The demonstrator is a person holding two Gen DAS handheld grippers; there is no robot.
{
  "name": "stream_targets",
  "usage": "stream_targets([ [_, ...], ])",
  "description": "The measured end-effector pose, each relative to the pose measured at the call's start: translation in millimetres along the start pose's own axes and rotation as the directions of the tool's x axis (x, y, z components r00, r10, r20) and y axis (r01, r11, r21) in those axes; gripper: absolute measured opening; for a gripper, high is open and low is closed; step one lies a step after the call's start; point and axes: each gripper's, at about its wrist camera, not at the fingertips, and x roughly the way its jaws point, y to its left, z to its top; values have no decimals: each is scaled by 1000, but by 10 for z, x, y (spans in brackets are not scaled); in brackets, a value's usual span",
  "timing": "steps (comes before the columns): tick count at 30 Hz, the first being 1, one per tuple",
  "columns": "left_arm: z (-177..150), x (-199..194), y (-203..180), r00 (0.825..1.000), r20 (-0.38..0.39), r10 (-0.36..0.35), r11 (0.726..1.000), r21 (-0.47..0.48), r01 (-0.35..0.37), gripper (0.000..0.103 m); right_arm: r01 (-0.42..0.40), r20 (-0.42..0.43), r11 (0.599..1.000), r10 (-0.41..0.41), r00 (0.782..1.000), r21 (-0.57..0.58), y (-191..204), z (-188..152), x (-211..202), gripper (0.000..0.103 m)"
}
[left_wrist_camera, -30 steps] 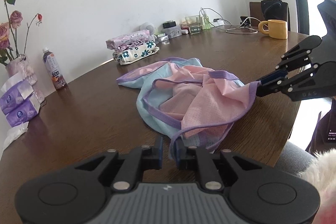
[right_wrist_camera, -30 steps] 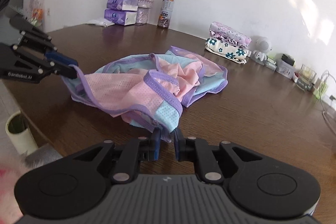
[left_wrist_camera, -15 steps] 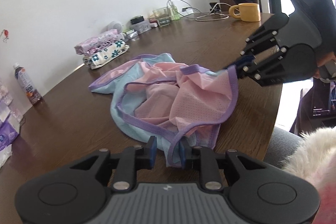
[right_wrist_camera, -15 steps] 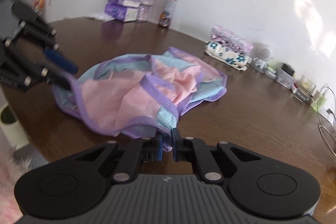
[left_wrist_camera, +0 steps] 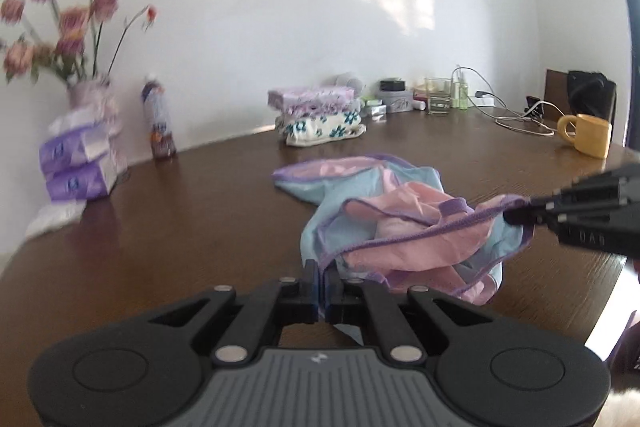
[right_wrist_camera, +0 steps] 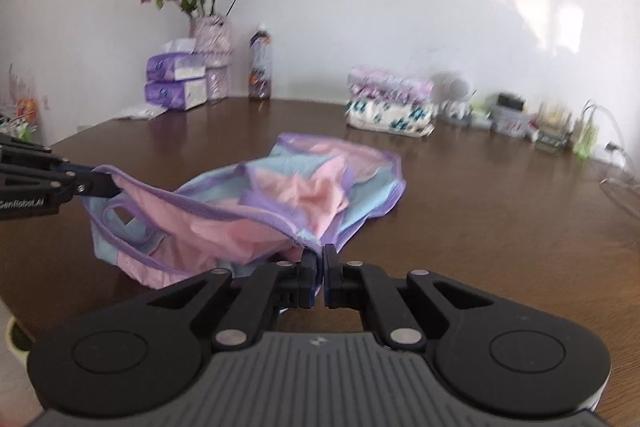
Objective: Fold clothes
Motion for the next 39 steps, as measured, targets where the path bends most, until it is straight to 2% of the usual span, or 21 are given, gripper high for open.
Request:
stream_targets([
  [3, -45, 30, 36, 999, -38, -15, 999, -46, 13, 3, -21, -27, 1000, 21, 999, 14, 51, -62, 35, 7],
  [4, -55, 43, 50, 999, -46, -19, 998, -64, 16, 3, -27, -37, 999, 28, 999, 19, 67, -83, 47, 10],
  [7, -98, 34, 100, 998, -58, -35, 993, -116, 28, 5, -47, -64, 998, 49, 997, 34, 118, -146, 83, 36],
  [8, -111, 28, 112, 997, -60, -41, 992, -126, 33, 8, -53, -69, 998, 56, 996, 45, 120, -161, 83, 44],
  [10, -124, 29, 130, 997, -64, -50, 989, -139, 41, 9, -74, -70, 993, 80, 994, 88, 77, -173, 69, 51],
  [12, -126, 41, 149, 996, -68, -56, 987, -152, 45, 9, -101, -73, 985, 112, 991, 139, 20, -175, 65, 65],
  [13, -126, 47, 159, 996, -71, -57, 986, -159, 45, 9, -112, -74, 981, 125, 989, 158, -4, -174, 66, 68],
  [15, -128, 55, 175, 995, -77, -62, 984, -173, 48, 13, -129, -75, 973, 146, 987, 190, -42, -169, 60, 81],
  [16, -132, 54, 179, 995, -78, -67, 982, -181, 52, 15, -137, -70, 969, 154, 986, 204, -57, -167, 46, 84],
  [18, -139, 50, 184, 994, -79, -76, 979, -193, 60, 22, -122, -49, 969, 136, 990, 213, -67, -171, -4, 103],
  [22, -154, 28, 168, 992, -80, -99, 976, -203, 81, 28, -102, -14, 974, 107, 994, 202, -71, -172, -75, 103],
  [24, -150, 24, 155, 991, -84, -103, 975, -208, 84, 40, -94, 9, 977, 94, 996, 193, -68, -178, -92, 103],
  [27, -142, 9, 129, 991, -80, -108, 975, -202, 90, 45, -61, 5, 989, 61, 998, 133, -31, -163, -79, 103],
  [30, -143, -21, 104, 992, -62, -111, 975, -199, 97, 63, -55, -4, 994, 55, 998, 95, -15, -141, -78, 103],
  [32, -151, -38, 92, 993, -49, -111, 974, -202, 99, 68, -60, -9, 994, 61, 998, 91, -25, -138, -81, 103],
  [39, -167, -55, 51, 993, -40, -114, 979, -176, 105, 67, -87, -67, 993, 93, 993, 80, -49, -194, -80, 103],
])
